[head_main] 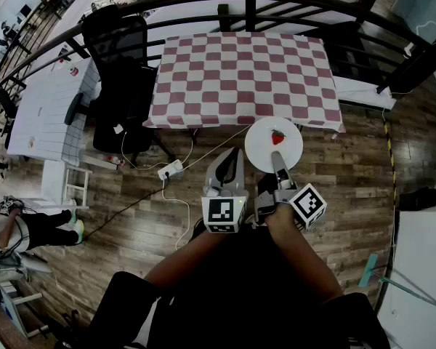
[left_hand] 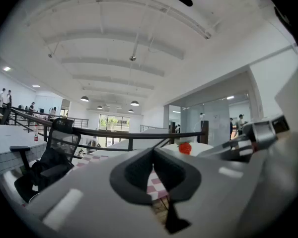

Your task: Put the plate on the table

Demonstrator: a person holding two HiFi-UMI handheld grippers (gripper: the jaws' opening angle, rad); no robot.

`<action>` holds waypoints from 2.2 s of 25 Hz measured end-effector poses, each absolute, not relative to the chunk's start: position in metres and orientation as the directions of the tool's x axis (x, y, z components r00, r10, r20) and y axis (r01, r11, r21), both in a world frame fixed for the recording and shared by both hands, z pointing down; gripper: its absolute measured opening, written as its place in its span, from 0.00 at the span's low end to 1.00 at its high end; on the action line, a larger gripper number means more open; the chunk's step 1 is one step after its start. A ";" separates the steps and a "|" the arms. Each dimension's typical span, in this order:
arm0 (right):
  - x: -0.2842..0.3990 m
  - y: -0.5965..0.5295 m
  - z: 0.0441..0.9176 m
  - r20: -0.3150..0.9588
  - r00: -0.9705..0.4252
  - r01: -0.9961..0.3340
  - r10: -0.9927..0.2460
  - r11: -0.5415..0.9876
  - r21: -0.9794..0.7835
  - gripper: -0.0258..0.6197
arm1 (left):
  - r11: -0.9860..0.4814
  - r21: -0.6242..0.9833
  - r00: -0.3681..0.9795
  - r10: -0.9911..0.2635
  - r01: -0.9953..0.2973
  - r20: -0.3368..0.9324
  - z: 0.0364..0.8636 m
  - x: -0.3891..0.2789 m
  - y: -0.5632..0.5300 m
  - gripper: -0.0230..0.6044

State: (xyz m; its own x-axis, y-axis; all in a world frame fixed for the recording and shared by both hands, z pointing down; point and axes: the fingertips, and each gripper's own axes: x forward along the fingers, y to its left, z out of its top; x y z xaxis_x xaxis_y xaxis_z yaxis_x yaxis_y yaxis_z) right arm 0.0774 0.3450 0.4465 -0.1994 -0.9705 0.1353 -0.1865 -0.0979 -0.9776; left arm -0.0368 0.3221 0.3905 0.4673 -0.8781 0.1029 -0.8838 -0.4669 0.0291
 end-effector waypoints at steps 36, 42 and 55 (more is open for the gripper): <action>0.135 0.180 0.462 0.124 -0.310 -0.278 -0.942 -0.035 -0.960 0.06 | -0.475 0.127 0.486 -0.871 -0.871 0.071 0.428 -0.009 0.143 0.05; 0.128 0.094 0.455 0.102 -0.261 -0.303 -0.960 -0.019 -0.953 0.06 | -0.529 0.030 0.530 -0.847 -0.848 0.046 0.410 -0.004 0.072 0.05; 0.113 -0.036 0.471 0.055 -0.247 -0.325 -0.967 0.029 -0.945 0.06 | -0.538 0.046 0.540 -0.839 -0.842 0.072 0.412 -0.020 -0.062 0.05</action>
